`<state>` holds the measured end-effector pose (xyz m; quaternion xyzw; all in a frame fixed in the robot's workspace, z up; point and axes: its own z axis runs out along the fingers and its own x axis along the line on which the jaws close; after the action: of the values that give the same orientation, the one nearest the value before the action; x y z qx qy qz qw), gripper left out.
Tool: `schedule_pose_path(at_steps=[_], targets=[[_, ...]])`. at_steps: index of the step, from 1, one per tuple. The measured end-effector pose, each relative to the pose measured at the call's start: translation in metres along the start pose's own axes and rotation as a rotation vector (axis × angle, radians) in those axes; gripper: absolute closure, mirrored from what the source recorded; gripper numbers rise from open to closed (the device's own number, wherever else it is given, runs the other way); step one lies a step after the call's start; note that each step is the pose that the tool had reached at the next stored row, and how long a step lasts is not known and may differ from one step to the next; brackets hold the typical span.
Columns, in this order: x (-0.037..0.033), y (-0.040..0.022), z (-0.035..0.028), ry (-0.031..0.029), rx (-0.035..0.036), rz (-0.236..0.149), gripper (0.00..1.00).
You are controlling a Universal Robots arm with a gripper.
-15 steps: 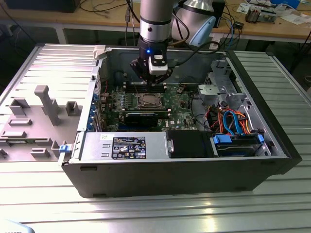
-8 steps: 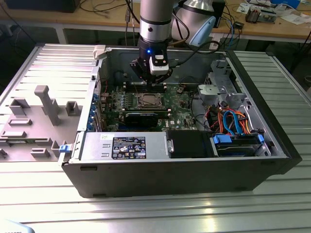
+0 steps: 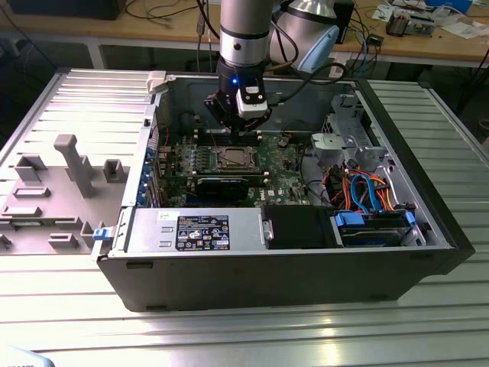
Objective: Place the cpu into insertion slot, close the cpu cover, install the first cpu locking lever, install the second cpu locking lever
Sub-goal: 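Install the first cpu locking lever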
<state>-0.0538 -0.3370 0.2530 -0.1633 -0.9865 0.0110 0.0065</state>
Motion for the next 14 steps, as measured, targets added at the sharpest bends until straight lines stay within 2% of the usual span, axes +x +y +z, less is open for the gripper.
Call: schedule_pose_path(at_steps=[14], targets=[[0.0, 0.0, 0.0, -0.0016, 0.0006, -0.068, 0.89]])
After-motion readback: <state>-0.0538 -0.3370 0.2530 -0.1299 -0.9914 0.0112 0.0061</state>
